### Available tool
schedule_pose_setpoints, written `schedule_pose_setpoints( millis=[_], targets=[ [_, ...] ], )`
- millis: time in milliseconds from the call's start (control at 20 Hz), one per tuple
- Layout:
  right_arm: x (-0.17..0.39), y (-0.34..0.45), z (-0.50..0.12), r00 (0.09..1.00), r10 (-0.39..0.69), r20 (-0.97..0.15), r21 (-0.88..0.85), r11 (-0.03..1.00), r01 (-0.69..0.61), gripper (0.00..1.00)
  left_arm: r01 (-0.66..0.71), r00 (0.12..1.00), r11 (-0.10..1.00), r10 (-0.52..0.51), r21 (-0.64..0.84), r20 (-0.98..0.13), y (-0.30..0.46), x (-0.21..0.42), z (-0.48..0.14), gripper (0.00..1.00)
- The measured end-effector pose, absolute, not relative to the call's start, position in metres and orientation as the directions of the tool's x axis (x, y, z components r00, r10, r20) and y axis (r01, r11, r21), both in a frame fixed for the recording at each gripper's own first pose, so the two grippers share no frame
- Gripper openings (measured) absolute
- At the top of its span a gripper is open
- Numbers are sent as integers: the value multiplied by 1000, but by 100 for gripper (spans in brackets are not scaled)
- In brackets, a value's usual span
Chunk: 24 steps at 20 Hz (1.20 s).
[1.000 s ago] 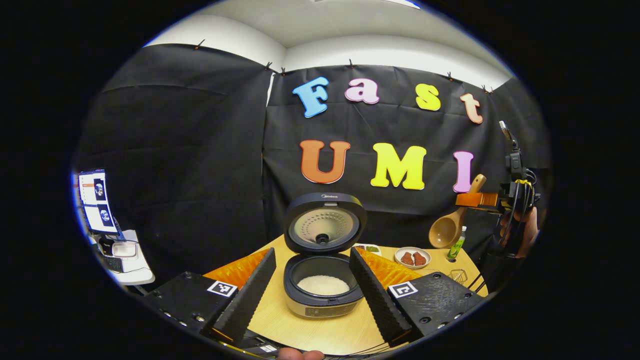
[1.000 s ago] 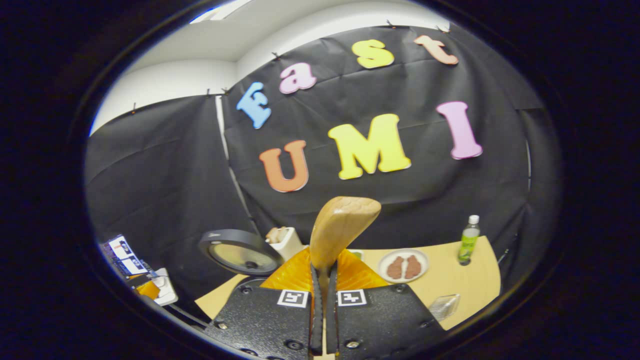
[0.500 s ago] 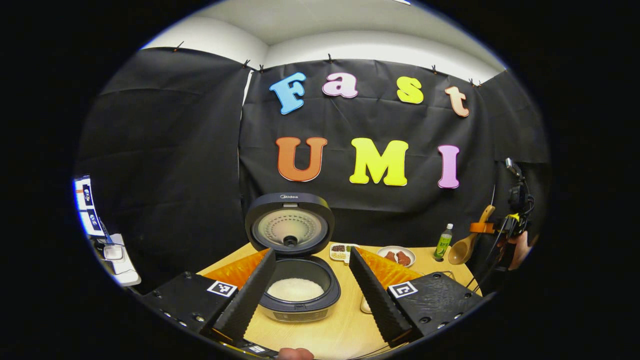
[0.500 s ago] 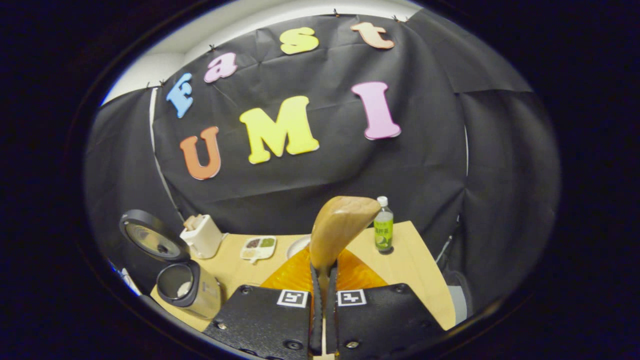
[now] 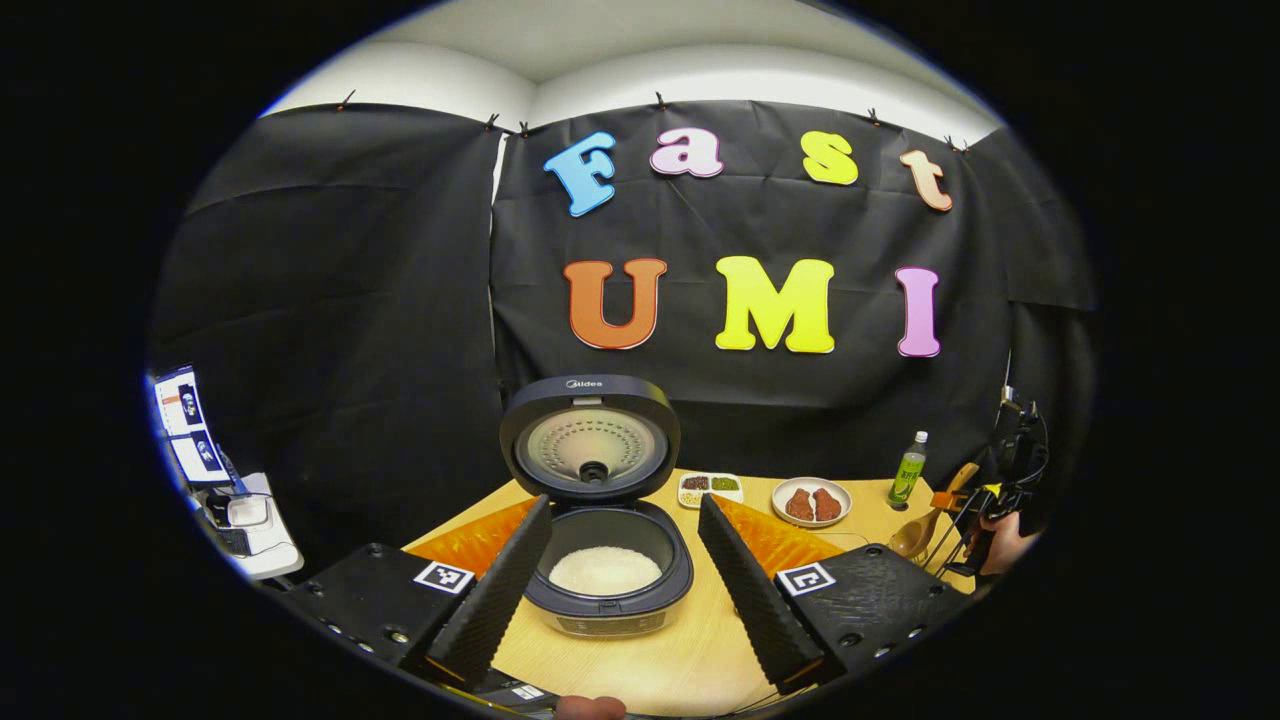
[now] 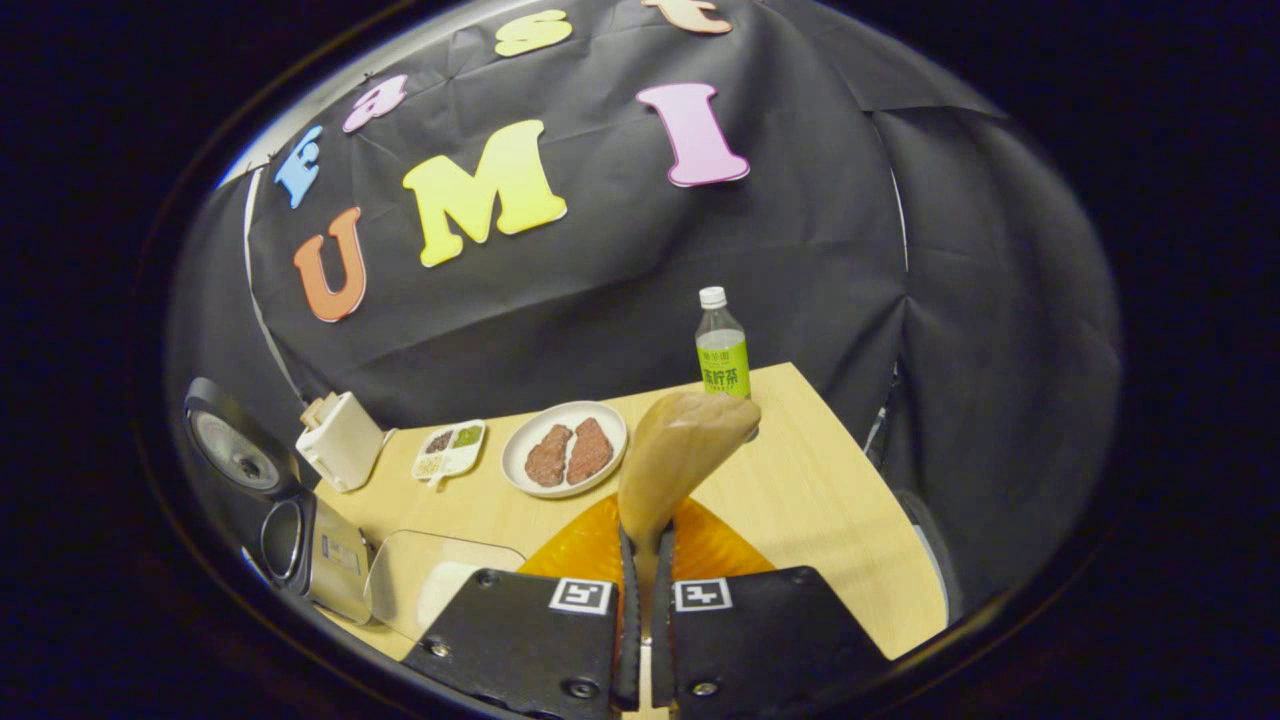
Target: Close the left gripper, press the button to open the rice cooker; take a wooden spoon from the chopstick holder with the right hand, scoop a spoonful of rice and pour it into the rice cooker, then put the wooden spoon back into the chopstick holder.
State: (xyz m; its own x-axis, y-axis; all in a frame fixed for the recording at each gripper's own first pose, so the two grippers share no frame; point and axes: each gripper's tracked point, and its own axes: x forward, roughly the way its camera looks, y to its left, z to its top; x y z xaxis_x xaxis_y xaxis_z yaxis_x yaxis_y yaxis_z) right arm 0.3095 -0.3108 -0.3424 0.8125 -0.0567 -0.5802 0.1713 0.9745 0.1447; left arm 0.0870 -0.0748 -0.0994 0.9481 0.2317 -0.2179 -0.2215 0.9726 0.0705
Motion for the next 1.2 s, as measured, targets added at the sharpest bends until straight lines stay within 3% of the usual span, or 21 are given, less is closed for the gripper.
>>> schedule_pose_setpoints(
  millis=[500, 700, 750, 950, 1000, 1050, 1200],
  targets=[
    [301, -321, -382, 775, -67, -628, 178, 957, 227, 13, -233, 944, 970, 241, 62, -223, -76, 87, -96, 95],
    [296, -324, -369, 794, -67, -605, 179, 960, 218, 21, -228, 948, 972, 235, 58, -214, -79, 86, -91, 95],
    [294, -327, -360, 803, -77, -592, 165, 963, 214, 29, -229, 950, 972, 236, 57, -205, -79, 86, -88, 95],
    [290, -344, -309, 853, -135, -505, 110, 970, 219, 76, -240, 955, 969, 246, 59, -166, -72, 94, -73, 95],
    [289, -345, -295, 866, -140, -481, 100, 972, 212, 80, -241, 956, 968, 248, 66, -157, -72, 104, -73, 89],
    [287, -346, -281, 878, -141, -458, 89, 975, 203, 87, -242, 957, 967, 251, 79, -144, -71, 107, -67, 95],
    [276, -346, -243, 903, -144, -404, 64, 981, 185, 95, -257, 957, 960, 269, 116, -109, -60, 115, -43, 94]
  ],
)
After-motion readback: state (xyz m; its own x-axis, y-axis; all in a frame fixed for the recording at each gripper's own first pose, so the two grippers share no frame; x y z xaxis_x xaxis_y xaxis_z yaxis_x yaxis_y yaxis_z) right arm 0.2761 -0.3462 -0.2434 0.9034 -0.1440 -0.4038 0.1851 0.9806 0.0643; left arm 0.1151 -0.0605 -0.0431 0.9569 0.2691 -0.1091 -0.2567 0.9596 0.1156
